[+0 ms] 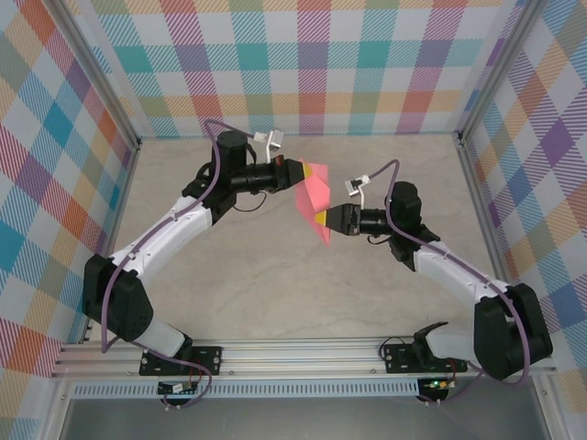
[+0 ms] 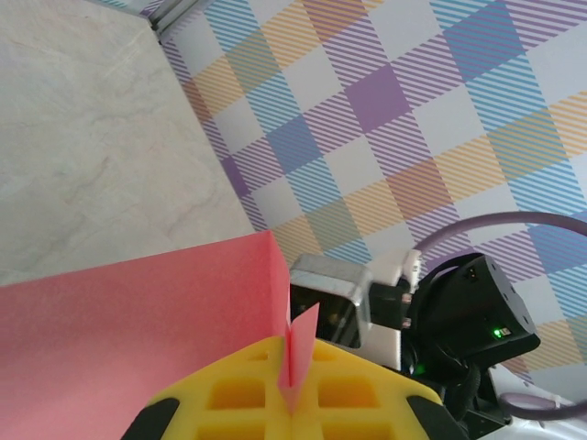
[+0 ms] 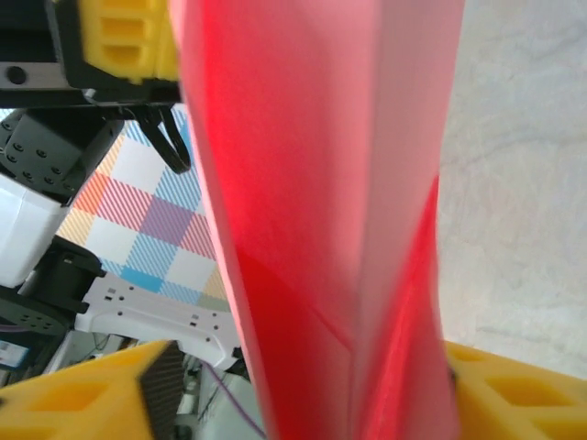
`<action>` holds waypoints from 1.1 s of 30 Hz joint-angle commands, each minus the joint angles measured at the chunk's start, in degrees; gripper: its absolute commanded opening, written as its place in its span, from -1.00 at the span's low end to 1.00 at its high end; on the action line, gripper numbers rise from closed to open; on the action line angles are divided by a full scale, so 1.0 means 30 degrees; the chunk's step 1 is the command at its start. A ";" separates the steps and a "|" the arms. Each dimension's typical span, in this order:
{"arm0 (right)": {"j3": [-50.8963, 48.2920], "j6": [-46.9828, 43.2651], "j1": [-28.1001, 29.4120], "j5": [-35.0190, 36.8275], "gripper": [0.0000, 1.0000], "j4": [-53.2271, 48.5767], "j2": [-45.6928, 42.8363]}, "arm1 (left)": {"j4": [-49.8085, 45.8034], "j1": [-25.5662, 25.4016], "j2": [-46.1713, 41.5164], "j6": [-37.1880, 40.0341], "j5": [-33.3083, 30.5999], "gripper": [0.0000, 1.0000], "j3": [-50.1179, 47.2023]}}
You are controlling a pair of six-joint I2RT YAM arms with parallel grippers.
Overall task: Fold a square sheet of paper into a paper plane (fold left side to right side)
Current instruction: Turn over the paper at the center of the table.
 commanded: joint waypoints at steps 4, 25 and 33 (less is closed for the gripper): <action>0.0422 -0.0999 0.0037 0.0744 -0.23 -0.1273 -0.0936 | 0.0363 0.0109 -0.0681 -0.0136 0.0517 -0.98 -0.0401; 1.1487 -1.0908 0.8307 2.7662 -0.89 -2.8696 0.5397 | -0.8843 0.0372 -1.1043 0.4423 -1.6627 0.32 -0.5032; 1.6805 -0.7497 1.0651 3.3729 -0.87 -3.4203 1.3118 | -1.0425 0.0390 -1.5006 0.3298 -2.1305 0.36 -0.6527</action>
